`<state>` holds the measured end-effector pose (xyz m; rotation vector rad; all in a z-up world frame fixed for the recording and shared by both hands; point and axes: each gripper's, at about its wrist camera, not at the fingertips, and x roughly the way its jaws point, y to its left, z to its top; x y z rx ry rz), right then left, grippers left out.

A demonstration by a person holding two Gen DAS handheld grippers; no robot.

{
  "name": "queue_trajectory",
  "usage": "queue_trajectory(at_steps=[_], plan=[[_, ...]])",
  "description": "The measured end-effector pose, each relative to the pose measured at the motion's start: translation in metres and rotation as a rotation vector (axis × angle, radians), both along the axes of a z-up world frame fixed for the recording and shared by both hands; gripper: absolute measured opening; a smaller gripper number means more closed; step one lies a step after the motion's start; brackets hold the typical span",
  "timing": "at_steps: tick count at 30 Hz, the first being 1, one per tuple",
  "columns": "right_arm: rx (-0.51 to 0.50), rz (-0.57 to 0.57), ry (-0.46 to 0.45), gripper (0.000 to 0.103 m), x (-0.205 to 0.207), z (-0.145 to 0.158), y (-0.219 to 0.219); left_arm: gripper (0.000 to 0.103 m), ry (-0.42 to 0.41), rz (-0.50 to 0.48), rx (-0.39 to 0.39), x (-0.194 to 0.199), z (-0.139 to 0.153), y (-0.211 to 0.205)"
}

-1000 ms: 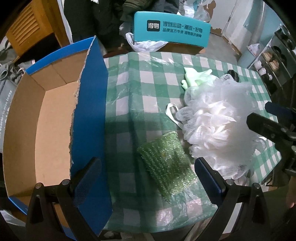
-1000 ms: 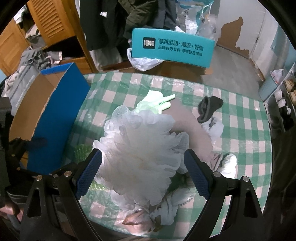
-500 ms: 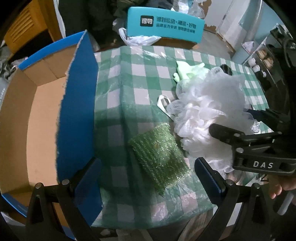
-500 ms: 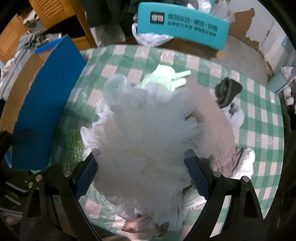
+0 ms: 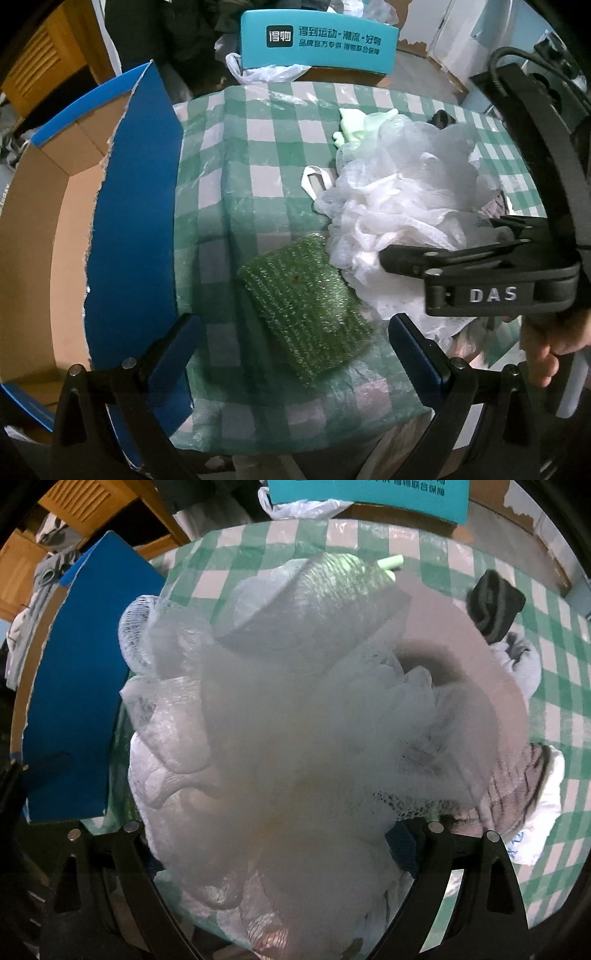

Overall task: Organize soft objects
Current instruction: 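Lift the puffer with the right tool while the left tool grasps the green bubble-wrap pouch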

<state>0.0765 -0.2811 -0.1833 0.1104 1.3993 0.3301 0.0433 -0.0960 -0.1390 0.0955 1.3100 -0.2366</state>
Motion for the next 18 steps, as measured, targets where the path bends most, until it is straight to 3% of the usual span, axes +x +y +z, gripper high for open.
queue_trajectory(at_steps=[2,5,10,13,18], plan=[[-0.007,0.014,-0.009,0.091,0.0,0.0,0.003,0.102,0.032,-0.001,-0.042,0.0,-0.003,0.0],[-0.019,0.055,-0.015,0.089,-0.002,-0.001,0.01,0.102,0.066,0.019,-0.043,0.005,-0.013,0.001],[-0.005,0.088,-0.011,0.064,-0.005,0.002,0.014,0.102,0.095,0.051,-0.058,0.015,-0.023,0.006],[0.0,0.072,-0.043,0.055,-0.009,0.01,0.012,0.102,0.1,0.052,-0.047,0.018,-0.027,0.004],[0.017,0.014,-0.105,0.051,-0.016,0.029,-0.001,0.102,0.102,0.063,-0.03,0.023,-0.031,0.0]])
